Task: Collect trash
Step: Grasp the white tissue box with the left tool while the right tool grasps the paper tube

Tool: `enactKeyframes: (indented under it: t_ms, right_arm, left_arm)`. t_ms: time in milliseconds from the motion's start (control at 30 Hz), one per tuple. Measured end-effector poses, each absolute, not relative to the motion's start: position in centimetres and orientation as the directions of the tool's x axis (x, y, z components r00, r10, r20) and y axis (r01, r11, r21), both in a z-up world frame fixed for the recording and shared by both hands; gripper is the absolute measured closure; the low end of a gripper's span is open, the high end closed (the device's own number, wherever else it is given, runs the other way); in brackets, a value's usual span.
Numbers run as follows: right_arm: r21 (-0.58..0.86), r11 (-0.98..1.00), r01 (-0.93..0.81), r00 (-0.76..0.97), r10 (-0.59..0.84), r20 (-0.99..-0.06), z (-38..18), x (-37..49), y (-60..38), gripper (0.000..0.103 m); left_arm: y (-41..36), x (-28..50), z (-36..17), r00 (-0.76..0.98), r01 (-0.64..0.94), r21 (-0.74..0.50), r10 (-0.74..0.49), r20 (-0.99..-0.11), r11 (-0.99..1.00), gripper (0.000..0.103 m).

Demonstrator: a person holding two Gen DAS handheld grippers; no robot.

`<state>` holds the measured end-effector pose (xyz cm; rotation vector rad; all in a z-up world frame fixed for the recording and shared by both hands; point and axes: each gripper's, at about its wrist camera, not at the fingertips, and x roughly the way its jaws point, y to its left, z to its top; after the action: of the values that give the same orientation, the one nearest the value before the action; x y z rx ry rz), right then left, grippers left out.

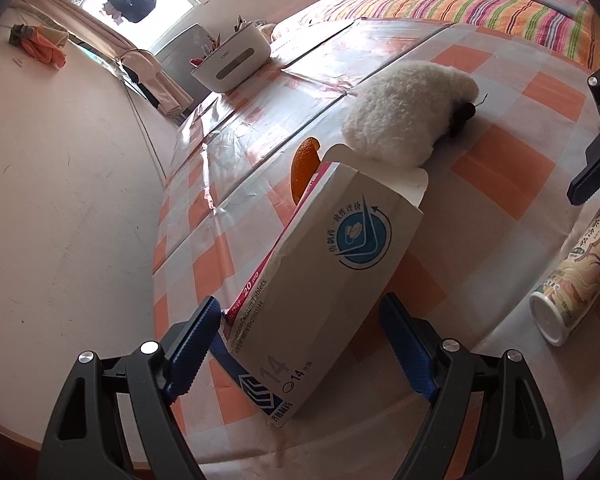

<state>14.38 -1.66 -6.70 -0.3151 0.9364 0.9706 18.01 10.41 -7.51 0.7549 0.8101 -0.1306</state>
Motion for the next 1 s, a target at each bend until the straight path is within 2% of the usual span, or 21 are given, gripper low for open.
enactKeyframes:
  t_ms: [33,100,133,200,300,433,533,1000]
  right_arm:
    - [0.158,0.560,-0.813,0.228,0.555,-0.800,-6.9,14.4,-1.6,0.027]
    - [0.130,0.565,-0.815,0.239,0.533,-0.812,-7.2,14.3,-1.4,0.046]
    - [0.125,0.566,-0.815,0.240,0.526,-0.816,-7.3,14.3,-1.4,0.049]
    - [0.108,0.577,-0.809,0.260,0.517,-0.815,-7.4,14.3,-1.6,0.063]
    - [0.127,0.583,-0.803,0.259,0.532,-0.806,-7.2,14.2,-2.2,0.073]
    - [0.112,0.585,-0.803,0.281,0.538,-0.795,-7.1,13.5,-2.5,0.074]
    - [0.109,0.588,-0.802,0.294,0.546,-0.785,-6.8,12.9,-2.6,0.074]
    - [0.150,0.618,-0.772,0.323,0.584,-0.745,-5.7,11.7,-4.1,0.074]
  left_arm:
    - [10.3,18.1,-7.5,0.699,0.386,0.558,0.163,-0.697,0.734,0.024]
    - [10.3,18.5,-7.5,0.701,0.386,0.551,0.153,-0.697,0.740,0.024]
    - [10.3,18.6,-7.5,0.703,0.386,0.547,0.147,-0.696,0.743,0.024]
    - [10.5,18.9,-7.5,0.705,0.382,0.527,0.130,-0.698,0.759,0.024]
    - [10.8,19.2,-7.3,0.705,0.375,0.493,0.103,-0.701,0.785,0.031]
    - [11.1,19.0,-6.5,0.718,0.353,0.432,0.055,-0.694,0.830,0.045]
    - [11.2,18.5,-5.9,0.725,0.342,0.383,0.018,-0.689,0.858,0.049]
    - [11.3,15.5,-5.0,0.759,0.278,0.292,-0.023,-0.650,0.915,0.053]
